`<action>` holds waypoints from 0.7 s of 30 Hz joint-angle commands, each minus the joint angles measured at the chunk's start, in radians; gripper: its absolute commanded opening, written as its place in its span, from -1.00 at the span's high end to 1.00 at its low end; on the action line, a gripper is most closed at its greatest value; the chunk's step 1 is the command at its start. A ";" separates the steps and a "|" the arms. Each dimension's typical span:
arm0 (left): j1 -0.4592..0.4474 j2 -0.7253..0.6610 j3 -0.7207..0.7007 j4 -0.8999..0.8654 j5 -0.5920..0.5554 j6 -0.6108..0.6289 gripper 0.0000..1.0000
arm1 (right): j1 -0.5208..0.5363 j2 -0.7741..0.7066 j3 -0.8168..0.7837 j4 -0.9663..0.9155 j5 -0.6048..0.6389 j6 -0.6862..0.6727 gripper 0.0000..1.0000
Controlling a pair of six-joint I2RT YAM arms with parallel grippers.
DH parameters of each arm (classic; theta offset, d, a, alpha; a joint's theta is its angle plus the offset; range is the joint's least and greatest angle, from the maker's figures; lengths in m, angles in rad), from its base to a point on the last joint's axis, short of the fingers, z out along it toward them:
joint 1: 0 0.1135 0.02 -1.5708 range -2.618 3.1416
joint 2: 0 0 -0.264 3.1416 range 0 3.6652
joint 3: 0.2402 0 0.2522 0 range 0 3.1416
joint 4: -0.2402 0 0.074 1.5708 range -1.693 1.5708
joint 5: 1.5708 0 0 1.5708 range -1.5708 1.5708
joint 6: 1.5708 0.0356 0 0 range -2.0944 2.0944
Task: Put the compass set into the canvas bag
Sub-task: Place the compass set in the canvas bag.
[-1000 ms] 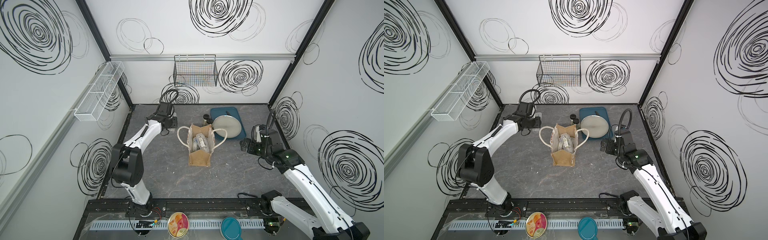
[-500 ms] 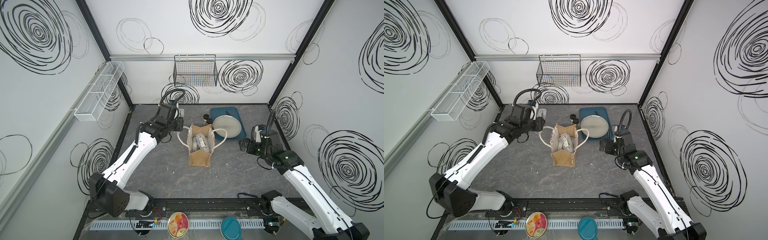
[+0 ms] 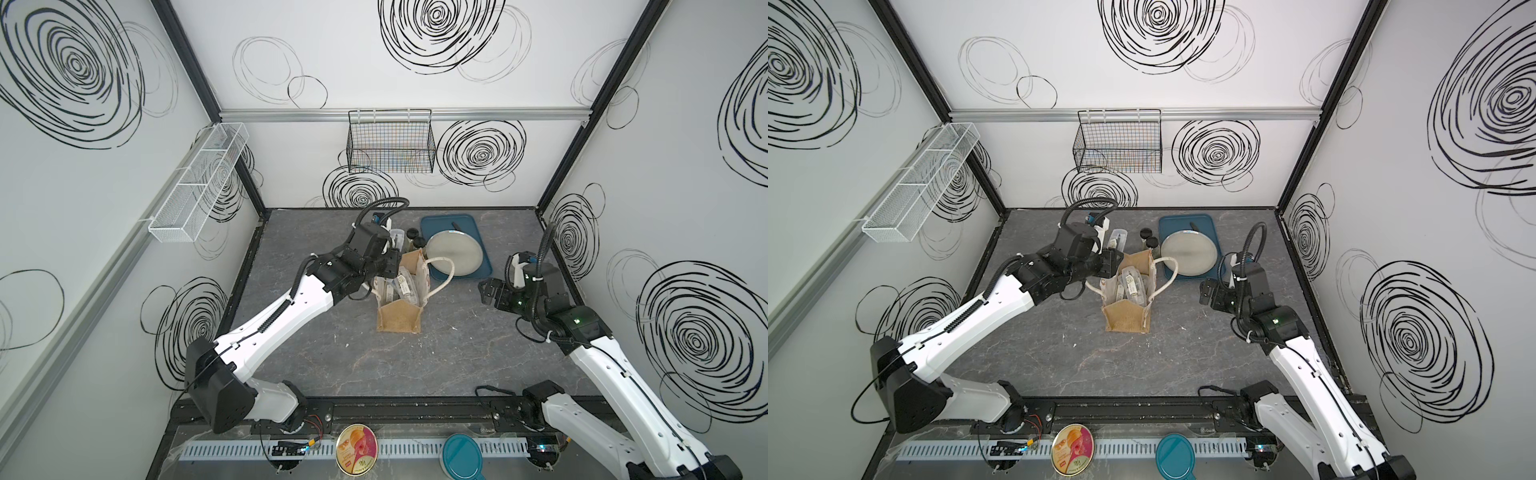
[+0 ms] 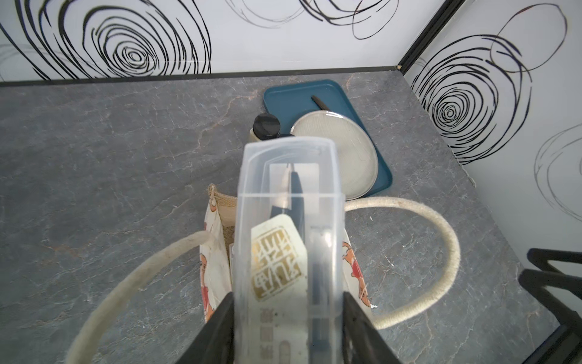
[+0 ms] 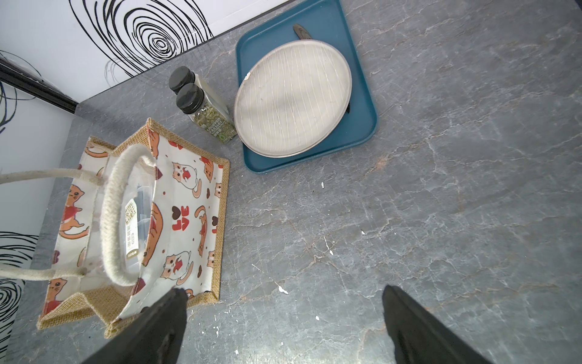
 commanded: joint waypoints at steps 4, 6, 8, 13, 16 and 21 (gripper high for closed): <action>-0.013 0.039 -0.115 0.125 0.006 -0.058 0.21 | -0.001 -0.028 -0.025 0.006 -0.003 0.014 -0.99; -0.012 0.042 -0.147 0.139 0.007 -0.063 0.21 | -0.001 -0.022 -0.023 0.007 -0.007 0.014 -1.00; -0.014 0.041 -0.174 0.154 0.007 -0.071 0.21 | -0.002 -0.017 -0.023 0.007 -0.009 0.015 -1.00; -0.006 0.049 -0.226 0.186 0.000 -0.092 0.14 | 0.000 0.001 -0.029 0.021 -0.018 0.016 -1.00; -0.006 0.064 -0.232 0.199 -0.002 -0.096 0.05 | 0.002 0.010 -0.038 0.029 -0.021 0.017 -0.99; -0.009 0.098 -0.210 0.200 0.009 -0.102 -0.26 | 0.001 0.011 -0.054 0.042 -0.025 0.022 -0.99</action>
